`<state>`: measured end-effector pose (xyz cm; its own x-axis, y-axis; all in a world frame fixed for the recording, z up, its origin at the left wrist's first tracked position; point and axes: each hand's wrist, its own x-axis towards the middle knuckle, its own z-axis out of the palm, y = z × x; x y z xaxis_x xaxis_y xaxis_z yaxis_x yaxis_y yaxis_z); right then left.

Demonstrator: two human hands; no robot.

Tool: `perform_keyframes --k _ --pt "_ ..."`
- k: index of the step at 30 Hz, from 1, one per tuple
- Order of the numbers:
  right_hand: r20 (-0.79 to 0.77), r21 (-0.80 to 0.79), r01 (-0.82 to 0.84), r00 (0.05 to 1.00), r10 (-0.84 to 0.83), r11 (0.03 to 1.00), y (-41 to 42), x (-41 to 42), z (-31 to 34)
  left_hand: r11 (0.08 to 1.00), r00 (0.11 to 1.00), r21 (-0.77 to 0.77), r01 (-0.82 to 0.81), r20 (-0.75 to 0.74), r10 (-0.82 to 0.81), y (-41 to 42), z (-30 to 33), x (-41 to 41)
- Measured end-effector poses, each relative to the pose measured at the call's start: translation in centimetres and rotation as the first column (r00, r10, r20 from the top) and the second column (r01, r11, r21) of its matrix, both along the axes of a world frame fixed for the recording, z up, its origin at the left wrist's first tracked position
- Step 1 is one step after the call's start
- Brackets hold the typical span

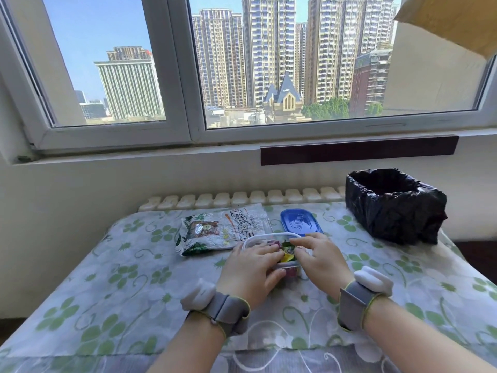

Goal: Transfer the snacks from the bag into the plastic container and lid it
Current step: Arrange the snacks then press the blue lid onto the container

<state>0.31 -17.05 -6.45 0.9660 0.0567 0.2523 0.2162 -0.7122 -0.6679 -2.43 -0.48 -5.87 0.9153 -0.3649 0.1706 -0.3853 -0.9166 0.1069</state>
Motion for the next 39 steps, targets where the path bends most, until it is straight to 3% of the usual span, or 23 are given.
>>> perform_keyframes --k 6,10,17,23,28,31,33,37,39 --pt "0.037 -0.020 -0.086 0.996 0.087 0.996 0.5 -0.9 -0.5 0.998 1.000 -0.061 -0.019 -0.011 0.018 0.4 0.1 0.2" --pt "0.020 -0.103 -0.044 0.999 0.046 0.994 0.4 -0.5 -0.8 0.991 0.992 0.040 -0.126 -0.021 0.127 1.2 -0.2 0.2" --pt "0.023 -0.170 -0.038 0.999 0.042 0.985 0.5 -0.5 -1.0 0.984 0.990 0.106 -0.140 0.014 0.140 0.8 -0.2 0.0" --pt "0.241 -0.170 -0.128 0.956 0.168 0.977 1.0 -1.3 -0.2 0.998 0.995 0.040 -0.043 0.097 0.039 0.3 -0.2 -0.2" --pt "0.227 -0.387 -0.189 0.929 0.292 0.902 1.6 -1.6 0.1 0.997 0.990 -0.014 -0.074 0.123 0.075 0.1 -0.2 -0.1" --pt "0.212 -0.481 -0.154 0.935 0.285 0.863 1.7 -1.4 -0.2 0.999 0.999 0.030 -0.034 0.026 0.033 0.0 0.0 -0.1" --pt "0.203 -0.521 -0.140 0.938 0.281 0.842 1.7 -1.5 -0.4 0.999 0.997 0.044 -0.021 0.079 0.017 0.0 0.1 -0.2" --pt "0.150 -0.561 -0.164 0.944 0.294 0.811 1.6 -1.6 -0.1 0.999 1.000 0.029 -0.031 0.006 0.031 -0.1 0.3 -0.5" --pt "0.117 -0.553 -0.196 0.944 0.309 0.810 1.6 -1.5 0.2 0.999 0.994 0.021 -0.040 0.101 0.037 0.1 0.4 -0.6"
